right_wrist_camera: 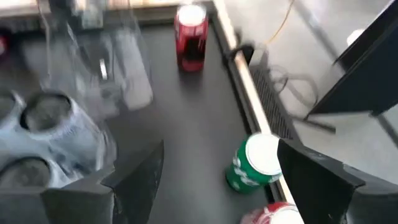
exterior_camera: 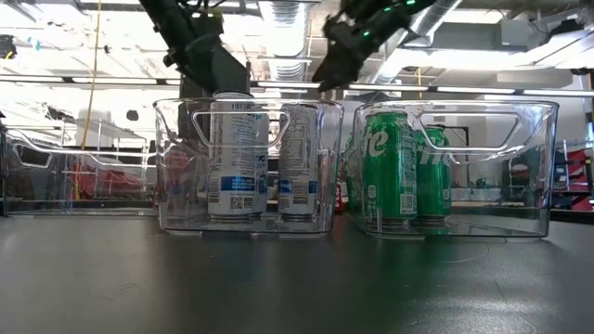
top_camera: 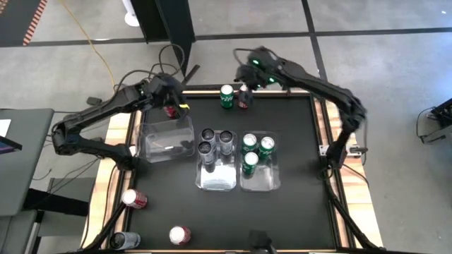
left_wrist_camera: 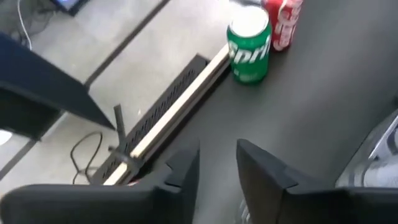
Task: Sort soda cans
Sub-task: Put the green soda can into the right transparent bin
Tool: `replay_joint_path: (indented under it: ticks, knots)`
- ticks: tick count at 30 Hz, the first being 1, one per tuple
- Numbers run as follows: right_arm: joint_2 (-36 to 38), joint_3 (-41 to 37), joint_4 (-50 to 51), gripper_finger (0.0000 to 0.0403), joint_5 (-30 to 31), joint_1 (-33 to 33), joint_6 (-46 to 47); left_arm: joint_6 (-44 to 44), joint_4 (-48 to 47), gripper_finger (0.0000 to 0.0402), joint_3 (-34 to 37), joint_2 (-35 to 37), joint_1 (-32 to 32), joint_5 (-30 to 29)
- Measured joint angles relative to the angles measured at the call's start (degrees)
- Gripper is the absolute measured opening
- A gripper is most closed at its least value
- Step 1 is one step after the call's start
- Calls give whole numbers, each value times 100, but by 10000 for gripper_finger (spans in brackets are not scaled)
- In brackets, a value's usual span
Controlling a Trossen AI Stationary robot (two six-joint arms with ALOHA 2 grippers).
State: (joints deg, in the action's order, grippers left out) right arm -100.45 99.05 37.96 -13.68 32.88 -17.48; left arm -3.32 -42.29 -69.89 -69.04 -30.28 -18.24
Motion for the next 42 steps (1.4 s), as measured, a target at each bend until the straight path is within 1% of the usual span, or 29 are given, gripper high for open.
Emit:
replay_joint_path:
  ticks: [3,6,10,13,18,21,24,28,34,39,42]
  knots:
    - [-843,1117,985,343,-5,65,-485,-125,225,127,0,32,28,13]
    - [-1566,2058,1653,354,-3,72,-800,-226,296,144,0,78,38,16]
    - [-2340,3012,2260,370,1,88,-1063,-375,352,167,1,201,85,19]
    - [-2826,3537,2472,383,13,143,-1093,-480,429,188,132,377,132,20]
    - [-3115,3557,2430,398,70,309,-1056,-518,522,213,537,837,133,18]
    - [-3225,3576,2441,399,109,407,-890,-500,664,215,826,1165,133,18]
    - [-3216,3558,2193,399,137,484,-806,-470,1010,216,1156,1477,133,93]
    - [-3212,3557,2151,400,137,520,-660,-388,1389,216,1557,1782,133,179]
    - [-3275,3557,2058,400,141,482,-538,-130,1749,216,2024,1905,178,548]
    - [-3402,3554,1958,400,187,461,-391,-6,1995,216,2296,1897,341,579]
    - [-3398,3556,1815,400,290,448,-323,54,1962,216,2347,1895,444,577]
